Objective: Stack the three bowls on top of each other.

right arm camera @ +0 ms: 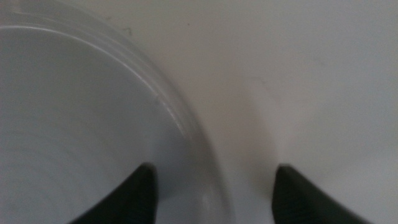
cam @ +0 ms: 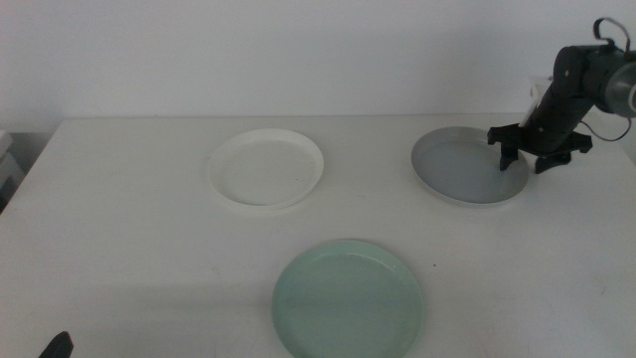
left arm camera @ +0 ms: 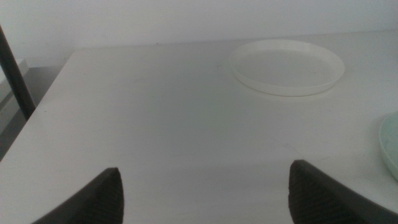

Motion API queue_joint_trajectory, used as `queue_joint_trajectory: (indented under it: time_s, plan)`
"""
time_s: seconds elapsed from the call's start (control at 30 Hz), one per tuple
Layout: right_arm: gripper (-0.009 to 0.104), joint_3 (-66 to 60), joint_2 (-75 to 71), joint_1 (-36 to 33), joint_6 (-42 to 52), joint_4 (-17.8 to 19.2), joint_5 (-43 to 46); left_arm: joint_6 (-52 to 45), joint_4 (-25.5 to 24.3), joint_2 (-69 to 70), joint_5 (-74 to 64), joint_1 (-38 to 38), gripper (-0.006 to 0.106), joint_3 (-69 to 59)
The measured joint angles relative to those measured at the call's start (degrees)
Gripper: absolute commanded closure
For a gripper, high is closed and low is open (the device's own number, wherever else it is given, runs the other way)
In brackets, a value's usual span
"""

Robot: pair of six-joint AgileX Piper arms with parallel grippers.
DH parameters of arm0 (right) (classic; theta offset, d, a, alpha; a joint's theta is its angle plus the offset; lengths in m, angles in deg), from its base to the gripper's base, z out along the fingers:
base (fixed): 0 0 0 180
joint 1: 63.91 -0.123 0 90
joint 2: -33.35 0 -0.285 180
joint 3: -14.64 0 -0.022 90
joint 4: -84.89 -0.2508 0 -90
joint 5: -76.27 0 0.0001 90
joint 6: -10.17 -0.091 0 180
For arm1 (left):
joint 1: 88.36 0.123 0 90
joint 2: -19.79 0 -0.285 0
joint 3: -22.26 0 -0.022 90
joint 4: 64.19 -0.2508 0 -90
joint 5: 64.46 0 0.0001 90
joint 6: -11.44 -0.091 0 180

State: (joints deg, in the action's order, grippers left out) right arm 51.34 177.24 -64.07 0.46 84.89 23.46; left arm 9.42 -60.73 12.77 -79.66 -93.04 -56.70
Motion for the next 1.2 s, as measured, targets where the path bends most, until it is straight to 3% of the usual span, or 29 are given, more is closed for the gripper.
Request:
queue_joint_trajectory:
  time_s: [0.13,0.17,0.37,0.53,0.83,1.2]
  plan:
    - [0.094,0.88,0.68,0.0,0.91,-0.52,1.42,0.0,0.0,0.0,0.0,0.0,0.011,0.0]
    - [0.096,0.88,0.68,0.0,1.44,-0.44,1.42,0.0,0.0,0.0,0.0,0.0,0.011,0.0]
    - [0.096,-1.41,-3.03,-0.06,4.55,-1.8,-0.34,0.0,0.0,0.0,0.0,0.0,0.011,0.0]
    - [0.096,-14.88,-16.16,-2.65,6.04,-3.48,4.82,0.0,0.0,0.0,0.0,0.0,0.011,0.0]
    - [0.096,-39.1,-37.81,-14.82,7.05,-10.42,13.64,0.0,0.0,0.0,0.0,0.0,0.011,-0.02]
    - [0.096,-55.47,-40.63,-27.29,7.05,-14.28,23.6,0.0,0.0,0.0,0.0,0.0,0.011,-0.02]
